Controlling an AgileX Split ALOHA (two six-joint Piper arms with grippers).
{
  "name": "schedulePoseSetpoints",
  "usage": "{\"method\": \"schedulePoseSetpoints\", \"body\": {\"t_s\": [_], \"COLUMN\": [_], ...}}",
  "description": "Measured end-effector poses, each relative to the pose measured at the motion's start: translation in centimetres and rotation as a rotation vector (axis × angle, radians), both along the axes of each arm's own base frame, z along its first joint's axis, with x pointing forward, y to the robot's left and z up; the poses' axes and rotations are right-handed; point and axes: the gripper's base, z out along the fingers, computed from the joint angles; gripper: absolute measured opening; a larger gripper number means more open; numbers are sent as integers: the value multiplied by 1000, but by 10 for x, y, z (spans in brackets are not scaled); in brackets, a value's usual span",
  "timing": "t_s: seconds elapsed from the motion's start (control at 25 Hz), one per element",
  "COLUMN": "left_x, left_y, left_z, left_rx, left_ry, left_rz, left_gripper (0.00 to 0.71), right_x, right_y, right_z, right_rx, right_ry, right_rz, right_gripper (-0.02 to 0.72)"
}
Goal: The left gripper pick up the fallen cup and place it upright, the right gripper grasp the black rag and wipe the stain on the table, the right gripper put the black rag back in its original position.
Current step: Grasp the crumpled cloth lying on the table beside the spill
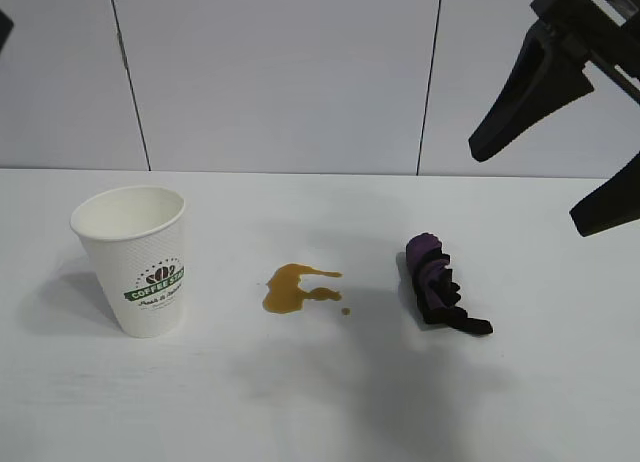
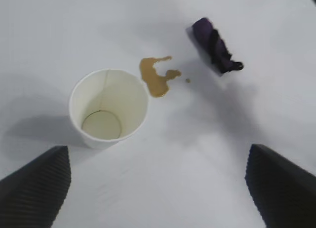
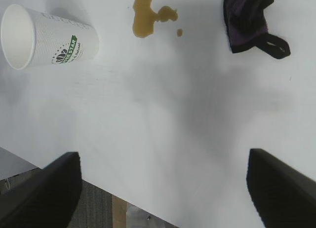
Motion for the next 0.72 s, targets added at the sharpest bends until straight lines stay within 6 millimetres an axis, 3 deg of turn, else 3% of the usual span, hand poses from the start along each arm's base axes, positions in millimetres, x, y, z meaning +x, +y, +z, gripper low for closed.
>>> {"method": "schedulePoseSetpoints", "body": {"t_s": [0.24,0.44,0.6,0.72], "left_x": [-63,-138,-189,-217], "left_y": [-3,3,11,20], "left_z": [36,60,65,61], "left_rx": [-1,119,151,183], "left_ry": [-154,-483,-686,-748], "left_rz": [-20,56,209,333], "left_gripper": [694,694,694,694], "right_x": [0,0,0,0], "right_y": [0,0,0,0], "right_z": [0,0,0,0], "right_rx": [0,-1,-1,-1], "right_ry": [0,-2,-2,-2], "right_rz": [2,5,5,5], "right_gripper": [629,629,629,629]}}
